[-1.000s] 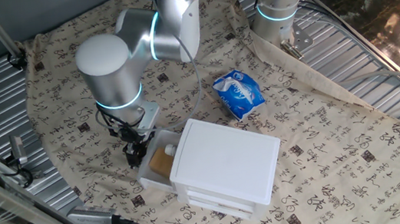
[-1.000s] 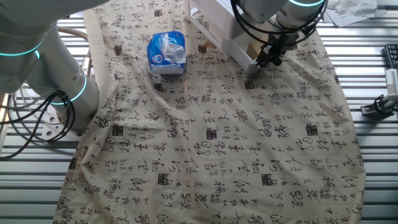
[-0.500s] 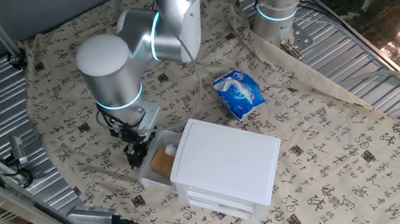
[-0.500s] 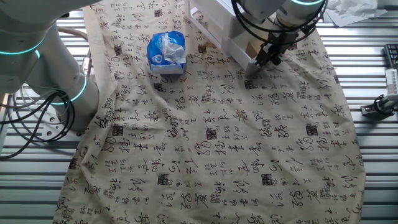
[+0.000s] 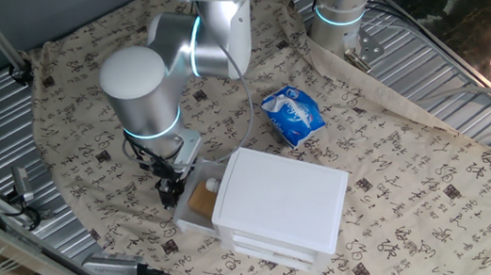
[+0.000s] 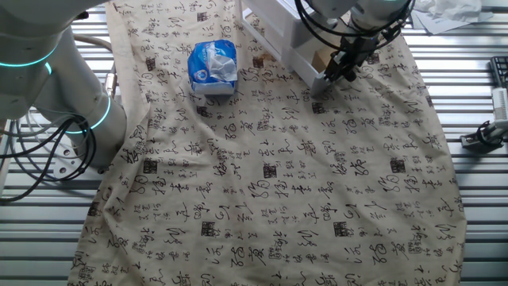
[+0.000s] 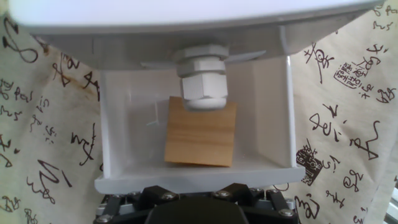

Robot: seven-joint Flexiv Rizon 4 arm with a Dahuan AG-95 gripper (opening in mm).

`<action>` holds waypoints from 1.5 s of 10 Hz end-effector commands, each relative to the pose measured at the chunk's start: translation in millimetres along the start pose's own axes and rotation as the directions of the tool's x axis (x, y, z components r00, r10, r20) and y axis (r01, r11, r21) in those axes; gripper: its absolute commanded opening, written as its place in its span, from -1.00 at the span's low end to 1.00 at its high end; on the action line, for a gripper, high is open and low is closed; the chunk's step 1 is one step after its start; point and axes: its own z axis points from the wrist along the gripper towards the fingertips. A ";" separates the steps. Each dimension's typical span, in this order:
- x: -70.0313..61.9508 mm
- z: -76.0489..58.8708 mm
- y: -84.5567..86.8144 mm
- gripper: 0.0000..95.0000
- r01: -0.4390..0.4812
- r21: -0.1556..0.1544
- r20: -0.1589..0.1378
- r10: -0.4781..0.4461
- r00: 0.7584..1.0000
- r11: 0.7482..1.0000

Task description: Put things in the drawer

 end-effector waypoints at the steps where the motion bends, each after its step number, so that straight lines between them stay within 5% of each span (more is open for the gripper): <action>1: -2.2 -0.4 -1.2 0.60 -0.003 -0.004 -0.003 0.003 1.000 1.000; 12: -6.6 -4.7 -7.9 0.60 -0.004 -0.007 0.008 0.004 1.000 1.000; 13: -8.4 -3.9 -10.0 0.20 -0.004 -0.012 0.011 0.004 1.000 1.000; 15: -11.2 -2.3 -12.3 0.20 0.002 -0.014 0.011 -0.002 1.000 1.000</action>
